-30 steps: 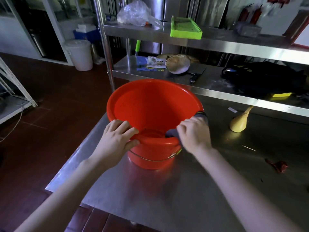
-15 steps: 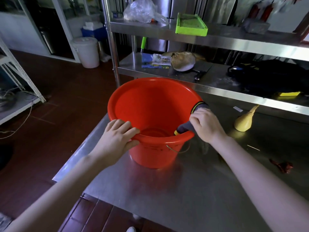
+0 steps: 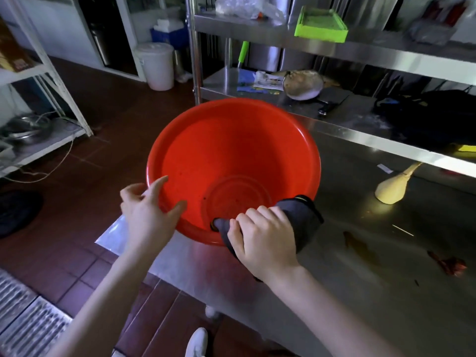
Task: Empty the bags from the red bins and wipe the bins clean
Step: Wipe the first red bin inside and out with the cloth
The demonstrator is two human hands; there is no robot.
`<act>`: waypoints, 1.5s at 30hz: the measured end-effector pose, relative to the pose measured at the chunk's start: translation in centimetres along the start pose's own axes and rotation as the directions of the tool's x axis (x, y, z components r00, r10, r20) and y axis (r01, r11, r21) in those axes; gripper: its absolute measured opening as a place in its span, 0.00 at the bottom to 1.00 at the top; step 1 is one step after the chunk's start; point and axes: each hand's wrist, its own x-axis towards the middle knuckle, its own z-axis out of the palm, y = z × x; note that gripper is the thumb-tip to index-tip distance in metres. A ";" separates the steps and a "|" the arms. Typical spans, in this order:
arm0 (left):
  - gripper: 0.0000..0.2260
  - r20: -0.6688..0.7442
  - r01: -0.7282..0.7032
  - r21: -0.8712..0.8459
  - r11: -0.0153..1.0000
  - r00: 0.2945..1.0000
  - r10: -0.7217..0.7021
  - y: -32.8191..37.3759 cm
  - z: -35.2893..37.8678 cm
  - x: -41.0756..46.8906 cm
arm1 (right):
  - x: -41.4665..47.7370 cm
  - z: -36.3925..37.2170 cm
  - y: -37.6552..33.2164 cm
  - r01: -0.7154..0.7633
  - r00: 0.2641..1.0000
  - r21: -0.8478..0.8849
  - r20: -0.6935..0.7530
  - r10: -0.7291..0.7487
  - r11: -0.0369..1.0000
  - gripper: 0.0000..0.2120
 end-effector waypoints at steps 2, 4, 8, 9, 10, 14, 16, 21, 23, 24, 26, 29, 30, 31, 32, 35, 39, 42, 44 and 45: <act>0.32 0.023 0.130 0.001 0.991 0.991 -0.130 -0.5 1.3 -1.1 | -0.2 0.1 -0.4 0.032 0.999 0.003 -0.006 -0.032 0.999 0.20; 0.35 -0.028 0.162 -0.044 0.986 0.986 -0.163 -1.2 2.4 -1.6 | -0.1 0.3 -0.3 0.043 0.999 0.008 0.011 -0.043 0.999 0.21; 0.37 -0.068 0.147 -0.142 0.979 0.985 -0.158 -3.8 5.1 -2.4 | -2.0 2.3 0.2 0.065 0.960 -0.004 0.273 -0.062 0.998 0.21; 0.37 -0.037 0.162 -0.163 0.973 0.985 -0.170 -4.6 6.0 -2.7 | -2.8 3.1 0.3 0.077 0.918 -0.011 0.390 -0.066 0.997 0.21; 0.37 -0.007 0.175 -0.185 0.967 0.984 -0.179 -5.4 6.7 -2.9 | -3.6 4.1 0.6 0.101 0.869 -0.020 0.489 -0.078 0.995 0.22; 0.39 0.024 0.146 -0.231 0.962 0.989 -0.145 -8.3 8.9 -0.7 | -5.0 8.4 1.4 0.170 0.788 -0.096 0.611 -0.077 0.981 0.21; 0.41 0.043 0.101 -0.240 0.966 0.995 -0.093 -9.7 9.9 1.2 | -4.9 10.4 0.7 0.138 0.792 -0.129 0.610 -0.031 0.982 0.21; 0.43 0.104 0.106 -0.321 0.941 0.992 -0.076 -14.6 13.2 5.0 | -4.6 15.0 -1.7 0.038 0.831 -0.205 0.550 0.083 0.978 0.20; 0.42 0.137 0.155 -0.349 0.924 0.984 -0.113 -16.5 14.7 5.9 | -4.2 16.7 -2.6 -0.005 0.819 -0.237 0.556 0.140 0.971 0.20; 0.42 0.152 0.176 -0.360 0.916 0.980 -0.129 -17.5 15.5 6.4 | -4.0 17.6 -3.1 -0.023 0.810 -0.251 0.562 0.165 0.968 0.20; 0.40 0.151 0.172 -0.384 0.907 0.981 -0.122 -19.1 16.7 7.0 | -3.6 19.6 -4.0 -0.055 0.806 -0.265 0.558 0.200 0.963 0.20; 0.39 0.140 0.096 -0.417 0.904 0.989 -0.040 -20.5 17.4 7.4 | -3.1 22.7 -4.9 -0.151 0.814 -0.258 0.515 0.268 0.954 0.19; 0.38 0.146 0.063 -0.411 0.910 0.989 -0.003 -20.7 17.5 7.5 | -2.9 23.4 -5.1 -0.186 0.800 -0.249 0.523 0.294 0.950 0.19; 0.37 0.159 0.030 -0.406 0.913 0.987 0.038 -20.8 17.4 7.7 | -2.8 23.9 -5.3 -0.218 0.775 -0.242 0.546 0.319 0.945 0.21; 0.37 0.173 -0.007 -0.410 0.912 0.981 0.085 -20.8 17.2 8.0 | -2.7 24.2 -5.4 -0.231 0.741 -0.247 0.582 0.335 0.941 0.22; 0.34 0.195 -0.155 -0.382 0.911 0.950 0.243 -21.5 16.0 9.9 | -2.2 25.2 -4.7 -0.194 0.682 -0.269 0.654 0.326 0.944 0.26; 0.24 0.127 -0.359 -0.127 0.924 0.919 0.375 -22.8 14.9 11.9 | -0.7 26.2 -4.1 -0.171 0.671 -0.292 0.664 0.329 0.941 0.26; 0.17 0.066 -0.316 0.003 0.949 0.947 0.315 -23.2 15.8 12.2 | 0.4 27.3 -3.0 -0.135 0.685 -0.383 0.630 0.365 0.914 0.26; 0.17 0.076 -0.268 0.015 0.963 0.961 0.266 -23.1 16.9 12.1 | 1.9 28.4 -1.5 -0.138 0.673 -0.445 0.614 0.413 0.885 0.25; 0.17 0.090 -0.258 0.017 0.966 0.963 0.255 -22.9 17.5 12.1 | 2.7 29.0 -0.6 -0.134 0.662 -0.470 0.613 0.431 0.873 0.25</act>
